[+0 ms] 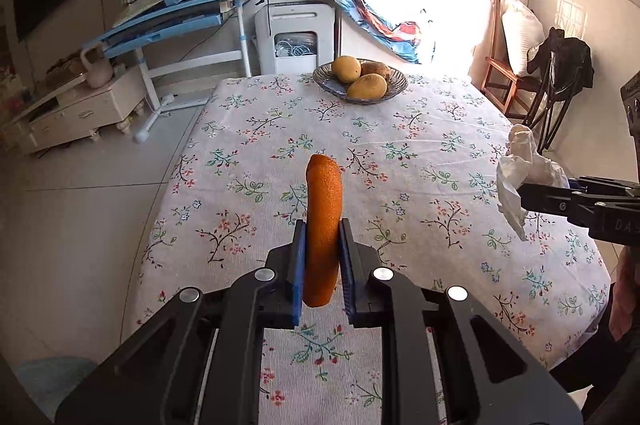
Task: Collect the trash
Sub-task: 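Carry the peel with the left tool while the right tool carries the tissue to the basin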
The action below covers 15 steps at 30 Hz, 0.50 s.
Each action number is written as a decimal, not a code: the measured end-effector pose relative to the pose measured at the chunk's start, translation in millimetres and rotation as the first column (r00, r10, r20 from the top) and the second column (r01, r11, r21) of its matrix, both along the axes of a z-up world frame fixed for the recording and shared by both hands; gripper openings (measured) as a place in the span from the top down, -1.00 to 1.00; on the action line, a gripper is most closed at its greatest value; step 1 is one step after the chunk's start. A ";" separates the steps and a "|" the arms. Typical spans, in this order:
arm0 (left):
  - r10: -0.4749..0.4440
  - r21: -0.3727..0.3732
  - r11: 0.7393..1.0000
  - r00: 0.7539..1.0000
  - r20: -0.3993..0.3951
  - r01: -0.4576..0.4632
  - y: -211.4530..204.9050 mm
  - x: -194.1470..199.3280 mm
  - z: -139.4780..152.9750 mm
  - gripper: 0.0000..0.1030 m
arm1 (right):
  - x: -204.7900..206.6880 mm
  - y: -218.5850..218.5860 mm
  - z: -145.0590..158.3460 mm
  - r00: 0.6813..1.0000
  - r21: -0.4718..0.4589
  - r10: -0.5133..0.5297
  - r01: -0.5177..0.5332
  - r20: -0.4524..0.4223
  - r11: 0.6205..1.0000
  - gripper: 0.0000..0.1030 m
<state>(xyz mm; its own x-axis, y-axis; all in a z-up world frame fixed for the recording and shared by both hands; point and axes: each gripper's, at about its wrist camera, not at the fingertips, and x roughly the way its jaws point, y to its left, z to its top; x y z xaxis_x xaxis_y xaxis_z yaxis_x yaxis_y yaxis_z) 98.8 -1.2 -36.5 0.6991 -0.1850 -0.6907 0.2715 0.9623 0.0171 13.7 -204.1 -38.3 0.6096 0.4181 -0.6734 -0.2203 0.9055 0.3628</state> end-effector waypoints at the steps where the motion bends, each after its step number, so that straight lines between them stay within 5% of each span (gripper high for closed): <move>1: -0.001 -0.001 1.000 1.000 0.003 0.001 -2.5 -7.5 -0.3 0.70 | -3.5 0.4 0.0 1.000 0.000 -0.001 0.001 0.003 1.000 0.33; 15: -0.021 0.003 1.000 1.000 0.012 0.021 -11.0 -72.5 -14.2 0.69 | -52.5 -0.3 1.0 0.998 -0.006 -0.039 0.040 0.045 0.999 0.32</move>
<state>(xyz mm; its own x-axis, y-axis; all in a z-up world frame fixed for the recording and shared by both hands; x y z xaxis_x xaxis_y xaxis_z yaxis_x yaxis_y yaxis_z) 26.3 -12.1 -50.8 0.7032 -0.1983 -0.6828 0.2918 0.9562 0.0228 -38.8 -204.4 -37.3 0.6552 0.3889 -0.6477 -0.2002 0.9161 0.3475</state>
